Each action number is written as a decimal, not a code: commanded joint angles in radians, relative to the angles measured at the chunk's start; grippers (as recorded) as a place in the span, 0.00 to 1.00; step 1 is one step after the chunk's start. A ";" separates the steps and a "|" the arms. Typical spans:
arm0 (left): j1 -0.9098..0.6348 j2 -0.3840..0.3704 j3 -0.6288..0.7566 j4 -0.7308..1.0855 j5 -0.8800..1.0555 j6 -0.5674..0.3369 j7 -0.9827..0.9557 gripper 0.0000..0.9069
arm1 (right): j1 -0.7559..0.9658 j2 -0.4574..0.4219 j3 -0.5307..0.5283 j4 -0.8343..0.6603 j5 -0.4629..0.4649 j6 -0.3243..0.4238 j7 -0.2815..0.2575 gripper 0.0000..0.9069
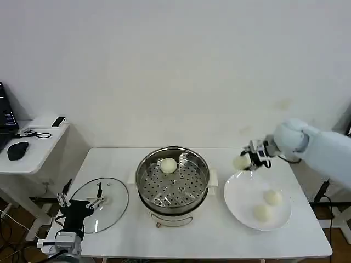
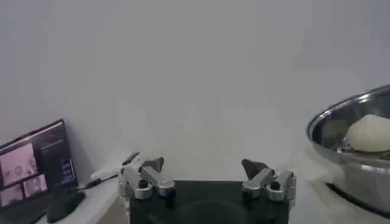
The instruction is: Take steamed baozi put them in steamer then cover it.
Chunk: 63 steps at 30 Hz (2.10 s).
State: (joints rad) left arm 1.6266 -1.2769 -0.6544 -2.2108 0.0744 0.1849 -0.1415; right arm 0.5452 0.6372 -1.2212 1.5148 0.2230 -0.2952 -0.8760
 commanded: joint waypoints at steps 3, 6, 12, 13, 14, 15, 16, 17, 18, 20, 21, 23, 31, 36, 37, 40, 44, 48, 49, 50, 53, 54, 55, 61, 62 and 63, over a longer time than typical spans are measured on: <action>-0.007 0.001 -0.001 0.003 0.002 -0.002 0.000 1.00 | 0.206 0.165 -0.087 0.036 0.140 -0.043 0.013 0.69; -0.015 0.001 -0.003 0.003 0.002 -0.001 0.000 1.00 | 0.190 0.242 -0.091 0.033 0.206 -0.069 0.045 0.70; -0.024 -0.002 -0.014 0.010 0.004 0.000 0.000 1.00 | 0.124 0.414 -0.095 0.002 0.333 -0.141 0.118 0.70; -0.024 -0.002 -0.016 0.010 0.004 0.000 0.000 1.00 | 0.113 0.441 -0.097 -0.003 0.353 -0.156 0.136 0.70; -0.023 -0.003 -0.019 0.011 0.004 -0.001 0.000 1.00 | 0.103 0.460 -0.102 -0.009 0.370 -0.179 0.149 0.70; -0.023 -0.003 -0.019 0.011 0.004 -0.001 0.000 1.00 | 0.090 0.483 -0.107 -0.017 0.379 -0.192 0.161 0.70; -0.024 -0.005 -0.021 0.011 0.004 -0.002 0.000 1.00 | 0.078 0.501 -0.111 -0.026 0.388 -0.206 0.172 0.70; -0.025 -0.007 -0.023 0.010 0.004 -0.002 0.000 1.00 | 0.064 0.524 -0.111 -0.031 0.404 -0.228 0.179 0.70; -0.026 -0.007 -0.025 0.011 0.004 -0.002 0.000 1.00 | 0.060 0.537 -0.112 -0.035 0.417 -0.240 0.182 0.70; -0.028 -0.009 -0.031 0.010 0.003 -0.001 0.000 1.00 | 0.039 0.574 -0.115 -0.046 0.448 -0.275 0.205 0.70; -0.028 -0.010 -0.032 0.010 0.003 -0.001 0.000 1.00 | 0.038 0.576 -0.115 -0.049 0.453 -0.278 0.210 0.70; -0.029 -0.012 -0.038 0.013 0.002 -0.002 0.000 1.00 | 0.014 0.617 -0.115 -0.074 0.475 -0.313 0.242 0.70; -0.022 -0.019 -0.051 0.021 0.002 -0.011 -0.001 1.00 | -0.039 0.693 -0.118 -0.120 0.521 -0.378 0.267 0.70; -0.020 -0.020 -0.057 0.025 0.001 -0.013 -0.001 1.00 | -0.052 0.715 -0.121 -0.137 0.532 -0.405 0.267 0.70; -0.020 -0.021 -0.058 0.025 0.001 -0.014 -0.001 1.00 | -0.053 0.716 -0.123 -0.138 0.530 -0.405 0.267 0.70; -0.020 -0.022 -0.057 0.025 0.001 -0.014 -0.001 1.00 | -0.057 0.717 -0.128 -0.146 0.523 -0.409 0.265 0.70; -0.022 -0.022 -0.055 0.028 0.001 -0.014 -0.001 1.00 | -0.056 0.710 -0.126 -0.137 0.532 -0.419 0.261 0.70; -0.024 -0.023 -0.053 0.030 0.002 -0.014 -0.002 1.00 | -0.045 0.701 -0.128 -0.124 0.546 -0.423 0.257 0.70; -0.024 -0.024 -0.052 0.031 0.002 -0.014 -0.002 1.00 | -0.045 0.700 -0.128 -0.124 0.547 -0.423 0.258 0.70; -0.025 -0.024 -0.051 0.031 0.002 -0.014 -0.002 1.00 | -0.046 0.700 -0.127 -0.123 0.548 -0.422 0.258 0.70; -0.025 -0.024 -0.048 0.030 0.003 -0.014 -0.002 1.00 | -0.048 0.699 -0.128 -0.120 0.547 -0.421 0.259 0.90; -0.025 -0.024 -0.048 0.030 0.003 -0.014 -0.002 1.00 | -0.048 0.698 -0.131 -0.119 0.546 -0.421 0.259 1.00; -0.025 -0.025 -0.048 0.028 0.003 -0.013 -0.002 1.00 | -0.048 0.695 -0.132 -0.117 0.543 -0.420 0.260 1.00; -0.022 -0.025 -0.048 0.025 0.003 -0.013 -0.002 1.00 | -0.015 0.655 -0.129 -0.080 0.531 -0.416 0.260 1.00; -0.022 -0.025 -0.047 0.026 0.003 -0.013 -0.002 1.00 | 0.003 0.639 -0.125 -0.067 0.531 -0.414 0.260 1.00; -0.022 -0.025 -0.047 0.026 0.003 -0.013 -0.002 1.00 | 0.013 0.628 -0.123 -0.059 0.529 -0.411 0.257 1.00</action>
State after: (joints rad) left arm 1.6042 -1.3029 -0.7006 -2.1844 0.0772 0.1709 -0.1436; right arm 0.5318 1.2874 -1.3465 1.4336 0.7528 -0.7015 -0.6224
